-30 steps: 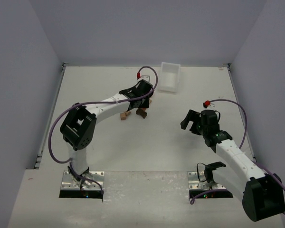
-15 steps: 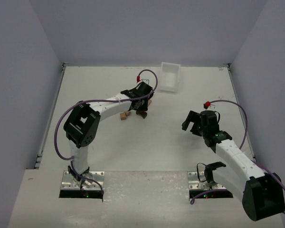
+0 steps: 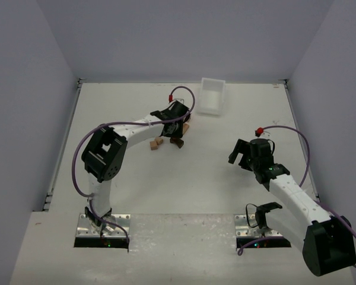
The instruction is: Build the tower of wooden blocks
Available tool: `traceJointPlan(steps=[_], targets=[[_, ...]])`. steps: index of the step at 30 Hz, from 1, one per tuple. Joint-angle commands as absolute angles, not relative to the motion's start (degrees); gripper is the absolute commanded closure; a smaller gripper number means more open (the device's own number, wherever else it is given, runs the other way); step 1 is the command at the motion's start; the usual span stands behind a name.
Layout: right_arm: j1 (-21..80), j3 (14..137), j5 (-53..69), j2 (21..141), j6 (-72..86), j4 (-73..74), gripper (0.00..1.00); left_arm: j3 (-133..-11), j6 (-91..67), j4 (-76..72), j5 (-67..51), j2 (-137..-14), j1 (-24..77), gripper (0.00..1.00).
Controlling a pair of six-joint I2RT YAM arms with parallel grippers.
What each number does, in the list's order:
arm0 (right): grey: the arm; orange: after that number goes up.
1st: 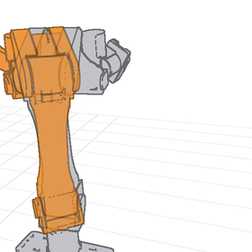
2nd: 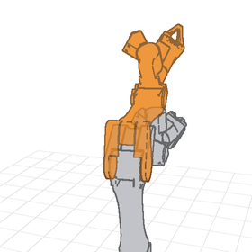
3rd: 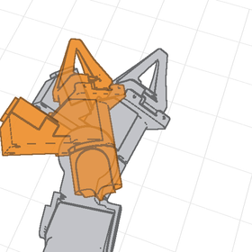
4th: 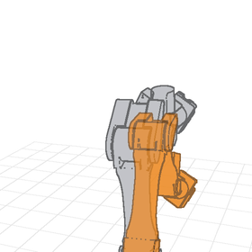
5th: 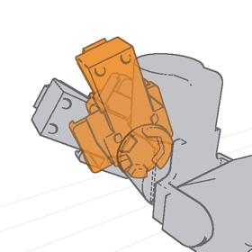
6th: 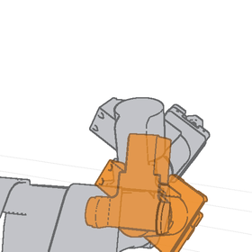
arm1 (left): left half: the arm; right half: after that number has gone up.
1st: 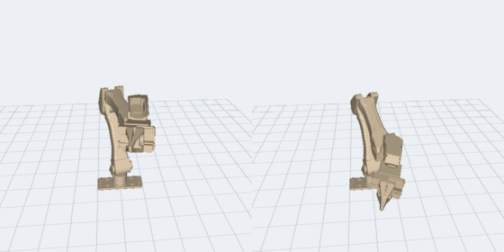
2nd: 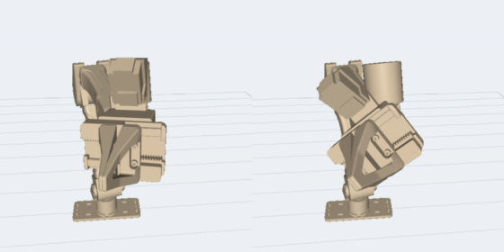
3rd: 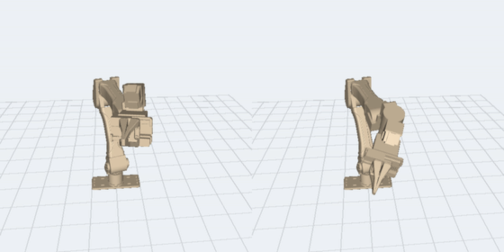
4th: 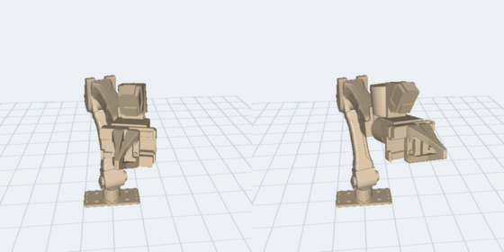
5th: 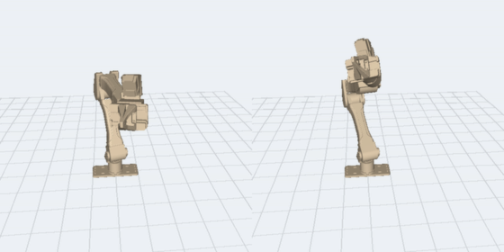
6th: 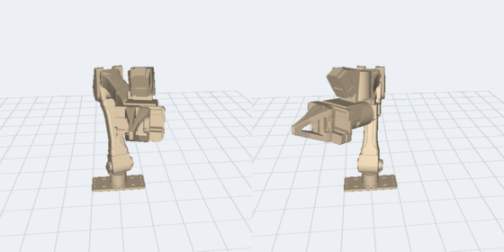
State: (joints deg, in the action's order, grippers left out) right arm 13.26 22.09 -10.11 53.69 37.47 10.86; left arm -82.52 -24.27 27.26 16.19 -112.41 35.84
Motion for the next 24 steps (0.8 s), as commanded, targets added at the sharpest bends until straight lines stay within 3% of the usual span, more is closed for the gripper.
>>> traceJointPlan(steps=[1,24], targets=[[13.4,23.2,-12.1,53.4,37.4,10.0,0.01,-84.6,-24.5,26.8,15.9,-112.9,35.1,0.96],[13.4,23.5,-12.7,54.1,37.7,10.8,0.01,-83.2,-25.2,27.2,15.6,-112.3,35.1,0.90]])
